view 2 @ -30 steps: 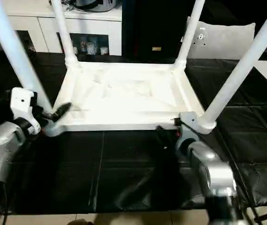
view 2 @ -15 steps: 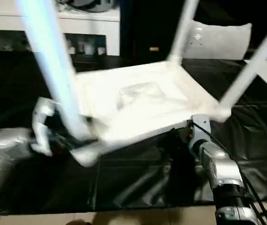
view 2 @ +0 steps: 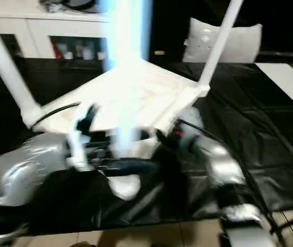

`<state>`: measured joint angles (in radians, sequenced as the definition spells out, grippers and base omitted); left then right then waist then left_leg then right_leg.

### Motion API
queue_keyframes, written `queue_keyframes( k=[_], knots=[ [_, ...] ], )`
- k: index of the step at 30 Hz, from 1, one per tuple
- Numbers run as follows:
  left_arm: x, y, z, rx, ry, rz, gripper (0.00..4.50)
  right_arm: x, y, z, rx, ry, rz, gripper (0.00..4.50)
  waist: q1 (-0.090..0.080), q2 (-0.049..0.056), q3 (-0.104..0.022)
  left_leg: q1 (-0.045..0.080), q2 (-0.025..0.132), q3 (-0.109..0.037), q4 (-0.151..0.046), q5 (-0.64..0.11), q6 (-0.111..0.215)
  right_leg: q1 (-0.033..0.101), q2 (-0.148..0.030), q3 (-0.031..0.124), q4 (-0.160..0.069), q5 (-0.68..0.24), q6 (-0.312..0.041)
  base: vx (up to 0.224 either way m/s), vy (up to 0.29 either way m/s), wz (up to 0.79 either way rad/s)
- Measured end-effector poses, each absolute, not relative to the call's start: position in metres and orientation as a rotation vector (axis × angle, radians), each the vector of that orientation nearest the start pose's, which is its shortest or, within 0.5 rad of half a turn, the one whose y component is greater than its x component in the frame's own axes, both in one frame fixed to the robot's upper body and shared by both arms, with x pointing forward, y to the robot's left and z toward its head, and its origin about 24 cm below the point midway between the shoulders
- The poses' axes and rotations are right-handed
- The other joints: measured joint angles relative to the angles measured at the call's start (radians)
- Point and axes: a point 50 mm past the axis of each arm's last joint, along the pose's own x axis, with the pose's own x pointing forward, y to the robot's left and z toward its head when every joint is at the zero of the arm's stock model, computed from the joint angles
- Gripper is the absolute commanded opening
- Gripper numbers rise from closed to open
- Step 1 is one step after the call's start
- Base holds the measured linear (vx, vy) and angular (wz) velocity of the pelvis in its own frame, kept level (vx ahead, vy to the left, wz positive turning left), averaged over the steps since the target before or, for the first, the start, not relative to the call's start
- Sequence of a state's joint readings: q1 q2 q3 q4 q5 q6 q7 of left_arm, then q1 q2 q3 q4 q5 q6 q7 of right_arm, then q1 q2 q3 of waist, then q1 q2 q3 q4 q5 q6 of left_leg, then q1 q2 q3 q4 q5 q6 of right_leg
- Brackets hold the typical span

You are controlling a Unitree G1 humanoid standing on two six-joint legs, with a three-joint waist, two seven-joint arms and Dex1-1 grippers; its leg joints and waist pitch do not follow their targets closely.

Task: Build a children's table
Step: Rotate table base

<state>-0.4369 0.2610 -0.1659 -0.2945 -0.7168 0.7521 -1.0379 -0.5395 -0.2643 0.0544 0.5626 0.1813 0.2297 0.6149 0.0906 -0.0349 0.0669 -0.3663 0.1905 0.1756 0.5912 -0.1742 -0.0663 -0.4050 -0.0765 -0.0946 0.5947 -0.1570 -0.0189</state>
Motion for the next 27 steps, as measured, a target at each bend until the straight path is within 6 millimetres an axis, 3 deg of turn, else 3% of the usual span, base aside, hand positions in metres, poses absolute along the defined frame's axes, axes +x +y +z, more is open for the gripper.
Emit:
queue_keyframes(
  k=[3, 9, 12, 14, 20, 27],
  knots=[
    [0.242, 0.061, 0.163, -0.297, 0.036, -1.647, 4.49, 0.339, -0.152, 0.052, -0.034, 0.297, 0.647, 4.50, 0.013, 0.000, 0.000, 0.000, 0.000, 0.000, 0.000, 0.000, 0.000, 0.000, 0.000, 0.000, 0.001, -0.001, -0.001, 0.000, 0.000, 0.00],
    [0.243, 0.045, 0.162, -0.331, 0.035, -1.620, 4.49, 0.338, -0.146, 0.050, -0.029, 0.285, 0.675, 4.50, 0.022, -0.001, 0.000, 0.000, 0.000, 0.000, 0.001, 0.000, 0.000, 0.001, 0.000, 0.000, 0.001, -0.001, 0.000, 0.000, 0.000, 0.00],
    [0.244, 0.042, 0.160, -0.290, 0.035, -1.593, 4.49, 0.339, -0.152, 0.048, -0.030, 0.280, 0.626, 4.50, 0.024, 0.000, 0.000, 0.000, 0.000, 0.000, 0.001, 0.000, 0.000, 0.001, 0.000, 0.000, 0.001, -0.001, 0.000, 0.000, 0.000, 0.00],
    [0.247, 0.045, 0.155, -0.234, 0.055, -1.557, 4.49, 0.342, -0.162, 0.050, -0.032, 0.255, 0.551, 4.50, 0.025, 0.000, 0.000, 0.000, 0.000, 0.000, 0.001, 0.001, 0.000, 0.001, 0.000, 0.000, 0.001, -0.001, 0.001, 0.000, 0.000, 0.00],
    [0.263, 0.064, 0.135, -0.074, 0.125, -1.408, 4.49, 0.348, -0.224, 0.064, -0.062, 0.162, 0.214, 4.50, 0.022, 0.000, 0.000, 0.001, 0.000, 0.000, 0.001, 0.001, 0.000, 0.001, 0.000, 0.000, 0.001, 0.000, 0.001, 0.000, 0.000, 0.00],
    [0.264, 0.073, 0.115, 0.052, 0.187, -1.367, 4.49, 0.343, -0.255, 0.047, -0.179, 0.282, 0.029, 4.50, 0.012, 0.001, -0.001, 0.002, 0.000, 0.000, 0.001, 0.001, 0.000, 0.001, 0.000, 0.000, 0.004, 0.000, 0.001, 0.000, 0.000, 0.00]
  ],
)
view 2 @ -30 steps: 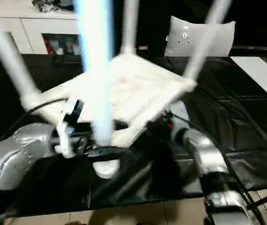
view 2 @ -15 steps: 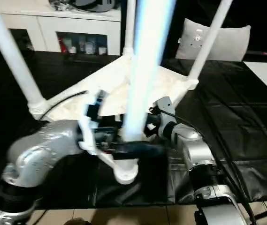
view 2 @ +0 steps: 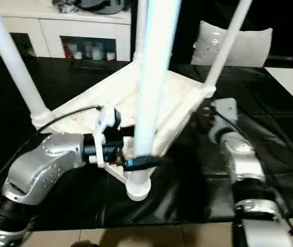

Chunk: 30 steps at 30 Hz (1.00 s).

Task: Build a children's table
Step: Rotate table base

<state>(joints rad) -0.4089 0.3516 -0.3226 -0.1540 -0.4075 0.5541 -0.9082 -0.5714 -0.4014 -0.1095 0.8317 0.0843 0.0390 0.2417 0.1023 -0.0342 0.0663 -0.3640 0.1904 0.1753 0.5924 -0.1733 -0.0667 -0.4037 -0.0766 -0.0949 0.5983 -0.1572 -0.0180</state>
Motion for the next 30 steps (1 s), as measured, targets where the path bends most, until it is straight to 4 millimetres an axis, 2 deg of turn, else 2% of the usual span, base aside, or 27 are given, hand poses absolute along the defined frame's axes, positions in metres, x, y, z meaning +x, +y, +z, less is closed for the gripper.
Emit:
queue_keyframes(
  k=[2, 5, 8, 10, 16, 24, 30],
  knots=[
    [0.263, 0.075, 0.105, 0.061, 0.221, -1.355, 4.49, 0.341, -0.256, 0.041, -0.190, 0.311, 0.012, 4.50, -0.005, 0.000, 0.000, 0.000, 0.000, 0.000, 0.000, 0.000, 0.000, 0.000, 0.000, 0.000, 0.000, 0.000, 0.000, 0.000, 0.000, 0.00],
    [0.262, 0.077, 0.099, 0.080, 0.241, -1.346, 4.49, 0.340, -0.245, 0.031, -0.176, 0.340, 0.034, 4.50, -0.013, 0.000, 0.000, -0.001, 0.000, 0.000, 0.001, 0.000, 0.000, -0.001, 0.000, 0.000, 0.000, 0.000, 0.000, 0.000, 0.000, 0.00],
    [0.262, 0.072, 0.100, 0.055, 0.221, -1.352, 4.49, 0.342, -0.225, 0.021, -0.156, 0.362, 0.110, 4.50, -0.015, 0.000, 0.000, -0.001, 0.000, 0.000, 0.003, 0.000, 0.000, -0.001, 0.000, 0.000, 0.001, 0.000, 0.000, 0.000, 0.000, 0.00],
    [0.262, 0.069, 0.106, 0.014, 0.197, -1.365, 4.49, 0.344, -0.203, 0.017, -0.144, 0.366, 0.211, 4.50, -0.014, 0.000, 0.000, -0.002, 0.001, -0.001, 0.003, 0.000, 0.000, -0.001, 0.000, 0.000, 0.002, 0.000, -0.001, 0.000, 0.000, 0.00],
    [0.257, 0.065, 0.113, -0.024, 0.184, -1.420, 4.49, 0.346, -0.176, 0.017, -0.138, 0.380, 0.417, 4.50, -0.022, -0.001, 0.001, -0.002, 0.001, 0.000, 0.003, 0.000, 0.000, -0.002, 0.000, 0.000, 0.003, 0.001, -0.001, 0.000, 0.000, 0.00],
    [0.257, 0.059, 0.118, -0.093, 0.175, -1.423, 4.49, 0.345, -0.169, 0.016, -0.124, 0.383, 0.484, 4.50, -0.040, -0.004, 0.002, -0.002, 0.001, 0.000, 0.008, 0.000, 0.000, -0.002, 0.000, 0.000, 0.003, 0.001, -0.002, 0.000, 0.000, 0.00],
    [0.258, 0.040, 0.138, -0.152, 0.089, -1.461, 4.49, 0.345, -0.164, 0.017, -0.147, 0.379, 0.506, 4.50, -0.062, -0.012, 0.003, -0.002, 0.002, -0.001, 0.009, 0.000, 0.000, -0.001, 0.000, -0.002, 0.002, 0.001, -0.002, 0.000, 0.000, 0.00]
  ],
)
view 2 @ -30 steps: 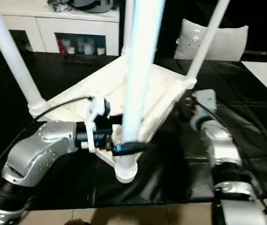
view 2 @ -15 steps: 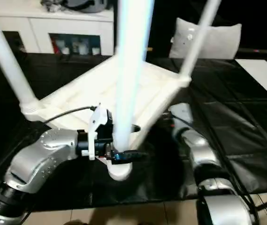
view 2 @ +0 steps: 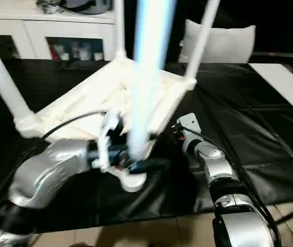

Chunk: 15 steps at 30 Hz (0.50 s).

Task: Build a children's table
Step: Rotate table base

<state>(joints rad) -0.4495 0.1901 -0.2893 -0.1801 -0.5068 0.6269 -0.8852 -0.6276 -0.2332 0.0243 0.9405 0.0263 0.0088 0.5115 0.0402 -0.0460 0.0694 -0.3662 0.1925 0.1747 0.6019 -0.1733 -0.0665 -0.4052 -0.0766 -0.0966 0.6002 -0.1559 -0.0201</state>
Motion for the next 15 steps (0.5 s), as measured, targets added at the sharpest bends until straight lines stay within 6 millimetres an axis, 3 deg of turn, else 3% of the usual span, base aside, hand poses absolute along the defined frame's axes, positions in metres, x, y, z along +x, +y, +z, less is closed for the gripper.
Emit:
queue_keyframes(
  k=[5, 11, 15],
  knots=[
    [0.255, 0.039, 0.141, -0.157, 0.089, -1.476, 4.49, 0.347, -0.165, 0.022, -0.189, 0.363, 0.517, 4.50, -0.003, 0.000, 0.000, 0.000, 0.000, -0.002, 0.000, 0.000, 0.000, -0.002, 0.000, -0.002, 0.000, 0.000, 0.000, 0.000, 0.000, 0.00],
    [0.246, 0.046, 0.151, -0.195, 0.074, -1.532, 4.49, 0.345, -0.173, 0.026, -0.195, 0.350, 0.544, 4.50, 0.024, 0.000, 0.000, -0.002, 0.000, -0.001, -0.002, -0.002, 0.002, -0.003, 0.000, -0.001, 0.001, 0.000, -0.002, 0.000, 0.000, 0.00],
    [0.250, 0.042, 0.154, -0.223, 0.051, -1.520, 4.49, 0.345, -0.166, 0.024, -0.173, 0.346, 0.570, 4.50, 0.023, 0.000, 0.000, -0.001, 0.000, -0.001, -0.002, -0.002, 0.002, -0.003, 0.000, -0.001, 0.001, 0.003, -0.006, 0.000, 0.000, 0.00]
  ],
)
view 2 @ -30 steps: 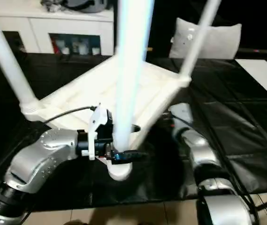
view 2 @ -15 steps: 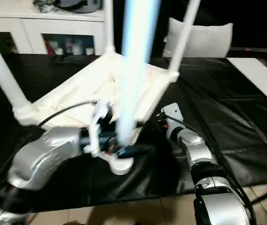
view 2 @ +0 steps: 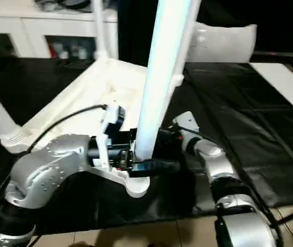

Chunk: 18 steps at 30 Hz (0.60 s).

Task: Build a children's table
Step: Rotate table base

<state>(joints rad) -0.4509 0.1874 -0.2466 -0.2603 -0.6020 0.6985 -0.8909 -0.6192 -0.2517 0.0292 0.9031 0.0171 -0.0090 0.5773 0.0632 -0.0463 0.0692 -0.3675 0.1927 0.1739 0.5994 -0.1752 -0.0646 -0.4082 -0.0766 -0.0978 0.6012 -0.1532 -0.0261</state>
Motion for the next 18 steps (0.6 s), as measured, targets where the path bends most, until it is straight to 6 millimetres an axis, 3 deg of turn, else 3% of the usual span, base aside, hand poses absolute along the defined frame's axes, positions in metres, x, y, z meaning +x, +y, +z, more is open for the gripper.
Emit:
queue_keyframes(
  k=[8, 12, 18],
  knots=[
    [0.257, 0.036, 0.162, -0.239, 0.013, -1.471, 4.49, 0.346, -0.145, 0.023, -0.124, 0.335, 0.615, 4.50, -0.020, -0.003, 0.001, 0.002, 0.000, 0.000, 0.002, 0.001, -0.001, 0.000, 0.000, -0.001, 0.000, -0.002, 0.003, 0.000, 0.000, 0.00],
    [0.257, 0.032, 0.164, -0.251, 0.005, -1.462, 4.49, 0.346, -0.138, 0.024, -0.117, 0.328, 0.634, 4.50, -0.019, -0.006, 0.001, 0.001, 0.000, 0.000, 0.002, 0.001, -0.001, 0.000, 0.000, 0.000, -0.001, -0.002, 0.003, 0.000, 0.000, 0.00],
    [0.273, 0.025, 0.163, -0.213, -0.022, -1.334, 4.49, 0.345, -0.136, 0.025, -0.100, 0.309, 0.660, 4.50, -0.002, -0.005, 0.000, 0.001, 0.000, -0.001, 0.001, 0.001, -0.001, 0.000, 0.000, -0.001, -0.001, -0.001, 0.003, 0.000, 0.000, 0.00]
  ],
)
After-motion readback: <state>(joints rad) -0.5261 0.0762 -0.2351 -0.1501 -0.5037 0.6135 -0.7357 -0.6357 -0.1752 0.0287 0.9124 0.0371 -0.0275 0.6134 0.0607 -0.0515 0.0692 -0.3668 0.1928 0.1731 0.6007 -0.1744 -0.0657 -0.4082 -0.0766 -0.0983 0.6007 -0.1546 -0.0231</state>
